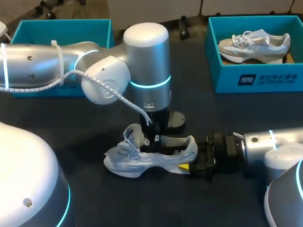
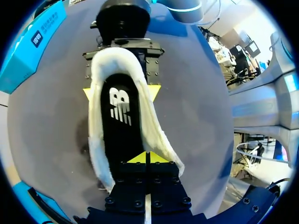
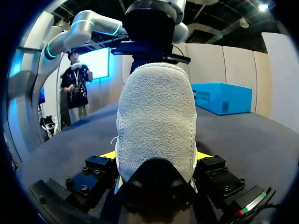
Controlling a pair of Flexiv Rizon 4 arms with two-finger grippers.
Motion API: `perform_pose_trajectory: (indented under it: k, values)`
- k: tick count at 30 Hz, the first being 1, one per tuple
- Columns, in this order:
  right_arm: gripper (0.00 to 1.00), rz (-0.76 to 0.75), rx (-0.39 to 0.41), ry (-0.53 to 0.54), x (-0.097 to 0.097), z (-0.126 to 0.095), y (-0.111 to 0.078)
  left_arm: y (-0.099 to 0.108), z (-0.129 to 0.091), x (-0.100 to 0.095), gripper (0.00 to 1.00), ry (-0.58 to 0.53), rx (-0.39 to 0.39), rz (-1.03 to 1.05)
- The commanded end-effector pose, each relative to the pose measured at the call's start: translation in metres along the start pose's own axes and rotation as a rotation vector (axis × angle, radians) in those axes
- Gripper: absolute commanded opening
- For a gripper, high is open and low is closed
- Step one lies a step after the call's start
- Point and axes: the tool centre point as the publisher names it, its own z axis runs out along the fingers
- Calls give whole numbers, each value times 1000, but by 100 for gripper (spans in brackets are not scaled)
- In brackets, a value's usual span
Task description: Take the shoe out of the shoebox, open the shoe tongue, remove and reinsert the insole, then place the shoe into the shoebox
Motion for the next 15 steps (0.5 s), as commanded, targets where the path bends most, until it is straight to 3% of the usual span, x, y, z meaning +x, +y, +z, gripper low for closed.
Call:
perform_pose_trajectory:
  k: [1,5,9,15]
  values:
    - [0,0,2,-2,0,1,0,2,9,2,0,3,-4,1]
    - [0,0,2,-2,0,1,0,2,13,3,2,10,-14,9]
    - [0,0,2,-2,0,1,0,0,16,2,35,-1,-26,8]
    - [0,0,2,-2,0,1,0,-3,22,-2,41,-28,-51,5]
